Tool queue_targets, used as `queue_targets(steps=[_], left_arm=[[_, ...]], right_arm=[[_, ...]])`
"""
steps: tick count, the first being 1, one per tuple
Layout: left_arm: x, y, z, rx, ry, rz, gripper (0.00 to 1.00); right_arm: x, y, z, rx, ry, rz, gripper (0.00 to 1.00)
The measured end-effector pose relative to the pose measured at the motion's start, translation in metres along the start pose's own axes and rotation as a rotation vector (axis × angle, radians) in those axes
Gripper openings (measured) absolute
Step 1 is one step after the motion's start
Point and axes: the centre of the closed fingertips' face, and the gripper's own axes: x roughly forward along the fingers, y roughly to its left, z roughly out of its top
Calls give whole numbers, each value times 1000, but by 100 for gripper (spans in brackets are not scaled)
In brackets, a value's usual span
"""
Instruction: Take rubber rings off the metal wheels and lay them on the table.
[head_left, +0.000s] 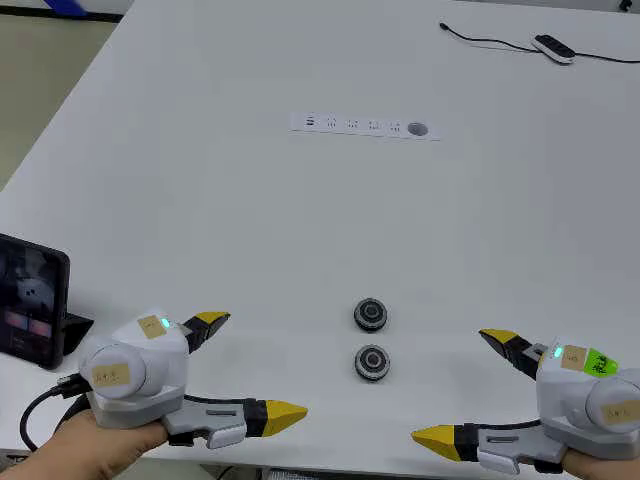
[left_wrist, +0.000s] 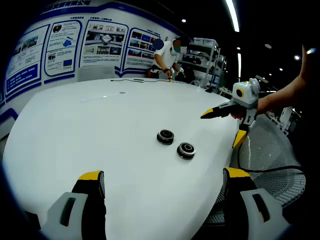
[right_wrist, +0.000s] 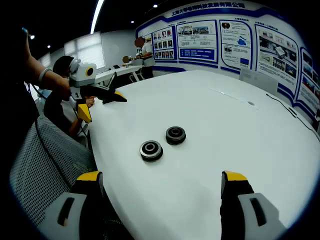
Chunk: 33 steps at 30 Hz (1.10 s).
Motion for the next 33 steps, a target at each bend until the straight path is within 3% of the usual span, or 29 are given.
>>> queue_targets(steps=[15, 33], left_arm=[[1, 2, -5, -8, 11, 3, 100], [7, -1, -6, -7, 23, -11, 96]], right_arm=[[0, -2, -2, 6, 6, -9, 99], [6, 8, -2, 24, 13, 9, 99]])
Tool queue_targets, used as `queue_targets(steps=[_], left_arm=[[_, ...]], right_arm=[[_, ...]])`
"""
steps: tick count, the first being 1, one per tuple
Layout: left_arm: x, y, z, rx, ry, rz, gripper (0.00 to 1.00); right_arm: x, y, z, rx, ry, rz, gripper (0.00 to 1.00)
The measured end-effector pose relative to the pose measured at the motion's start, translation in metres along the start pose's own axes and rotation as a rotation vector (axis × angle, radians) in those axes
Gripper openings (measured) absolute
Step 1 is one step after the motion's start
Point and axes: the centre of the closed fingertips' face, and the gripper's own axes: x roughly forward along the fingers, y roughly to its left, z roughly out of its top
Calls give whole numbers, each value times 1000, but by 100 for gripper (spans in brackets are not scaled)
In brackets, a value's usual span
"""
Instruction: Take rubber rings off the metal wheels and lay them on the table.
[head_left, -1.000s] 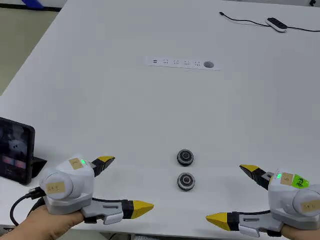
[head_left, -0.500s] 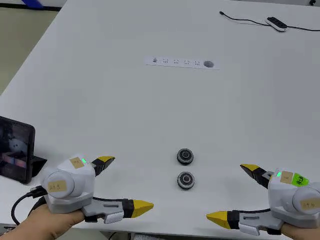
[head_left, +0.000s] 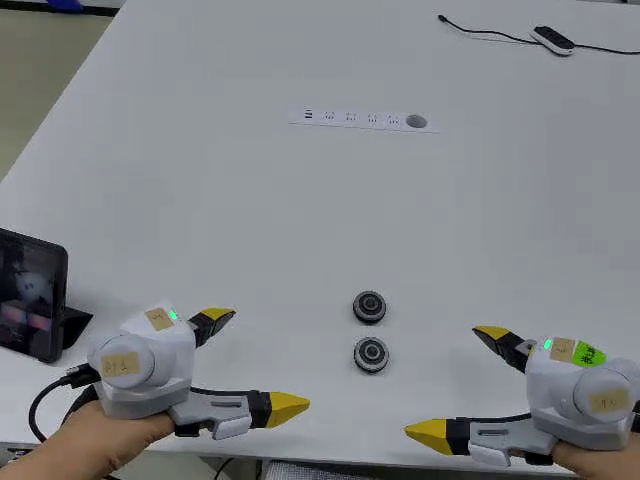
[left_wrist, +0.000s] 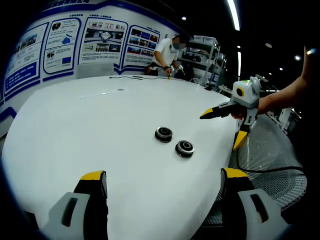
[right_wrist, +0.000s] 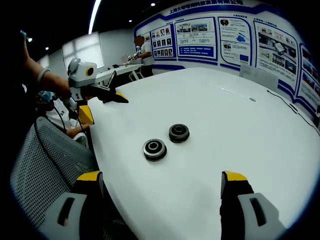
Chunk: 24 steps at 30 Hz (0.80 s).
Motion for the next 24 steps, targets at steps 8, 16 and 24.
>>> queue_targets(steps=[8, 16, 24], left_arm=[[4, -4, 0, 13, 10, -15, 92], [12, -10, 4, 37, 25, -33, 82], [22, -15, 10, 67, 36, -57, 72]], right_arm=[[6, 8, 2, 22, -5, 14, 99], [13, 15, 3, 37, -11, 27, 99], [16, 18, 4, 71, -23, 31, 99]])
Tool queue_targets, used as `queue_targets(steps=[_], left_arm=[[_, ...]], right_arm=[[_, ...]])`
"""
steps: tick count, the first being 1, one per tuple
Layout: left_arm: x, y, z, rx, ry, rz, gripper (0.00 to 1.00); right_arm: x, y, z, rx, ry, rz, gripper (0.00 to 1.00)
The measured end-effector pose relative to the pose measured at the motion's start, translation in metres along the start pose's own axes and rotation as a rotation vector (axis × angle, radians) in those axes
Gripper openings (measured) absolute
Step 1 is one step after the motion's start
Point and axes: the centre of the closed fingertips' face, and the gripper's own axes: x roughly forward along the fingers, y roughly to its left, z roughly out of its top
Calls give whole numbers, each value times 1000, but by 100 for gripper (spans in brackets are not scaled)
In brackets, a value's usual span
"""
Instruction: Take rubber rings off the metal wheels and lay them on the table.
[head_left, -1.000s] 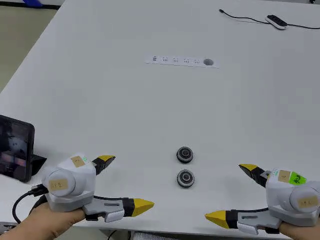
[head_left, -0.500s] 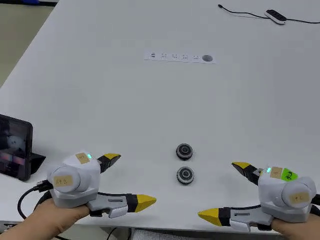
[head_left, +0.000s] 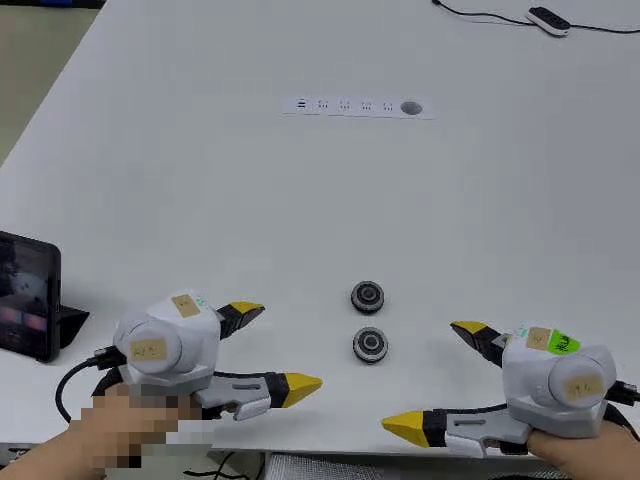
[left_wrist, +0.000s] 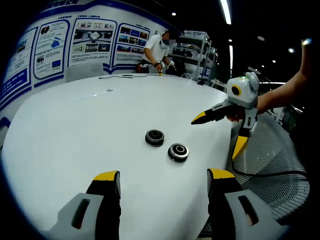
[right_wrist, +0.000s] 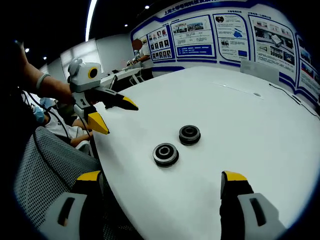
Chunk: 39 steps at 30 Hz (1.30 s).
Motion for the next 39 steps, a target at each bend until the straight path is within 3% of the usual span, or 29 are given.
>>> queue_targets(steps=[8, 27, 33, 39], left_arm=[[9, -9, 3, 21, 12, -37, 59], [33, -22, 13, 115, 58, -94, 39], [43, -27, 16, 158, 73, -116, 32], [53, -32, 16, 197, 101, -139, 31]], right_arm=[[2, 1, -2, 53, 4, -3, 94], [10, 11, -1, 133, -3, 52, 60], [13, 12, 0, 157, -12, 57, 56], [14, 12, 0, 185, -21, 62, 55]])
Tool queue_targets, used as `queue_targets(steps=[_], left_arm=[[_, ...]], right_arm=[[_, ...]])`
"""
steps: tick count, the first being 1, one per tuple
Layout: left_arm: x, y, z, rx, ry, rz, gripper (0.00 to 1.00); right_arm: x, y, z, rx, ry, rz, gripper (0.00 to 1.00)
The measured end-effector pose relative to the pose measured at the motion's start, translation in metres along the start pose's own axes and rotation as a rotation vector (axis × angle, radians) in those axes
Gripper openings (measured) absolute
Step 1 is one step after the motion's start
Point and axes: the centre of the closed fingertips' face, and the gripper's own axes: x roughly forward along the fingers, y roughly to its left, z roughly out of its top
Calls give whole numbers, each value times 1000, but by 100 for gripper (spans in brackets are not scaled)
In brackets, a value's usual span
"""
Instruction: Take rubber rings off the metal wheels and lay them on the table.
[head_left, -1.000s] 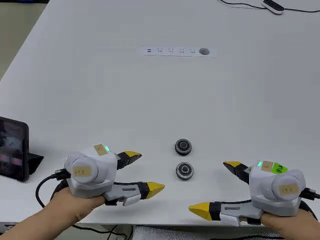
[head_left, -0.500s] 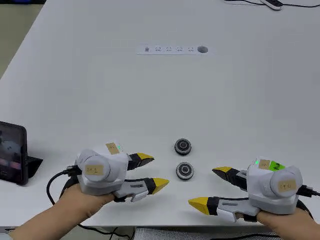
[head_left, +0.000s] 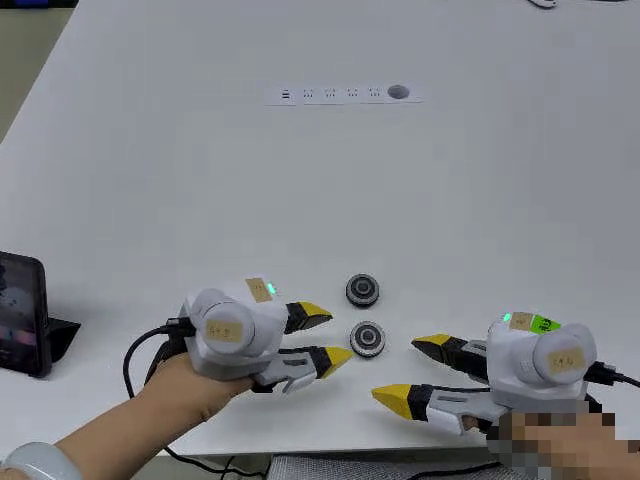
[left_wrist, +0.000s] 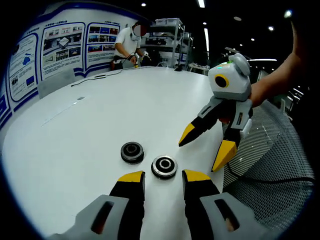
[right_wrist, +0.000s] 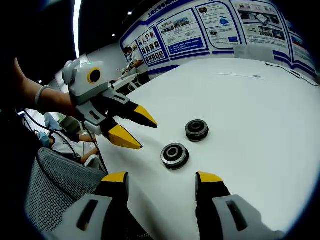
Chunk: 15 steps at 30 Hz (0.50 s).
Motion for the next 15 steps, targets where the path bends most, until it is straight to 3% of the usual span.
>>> queue_targets(steps=[15], left_arm=[[20, -6, 4, 38, 32, -37, 26]], right_arm=[[5, -2, 8, 53, -37, 14, 50]])
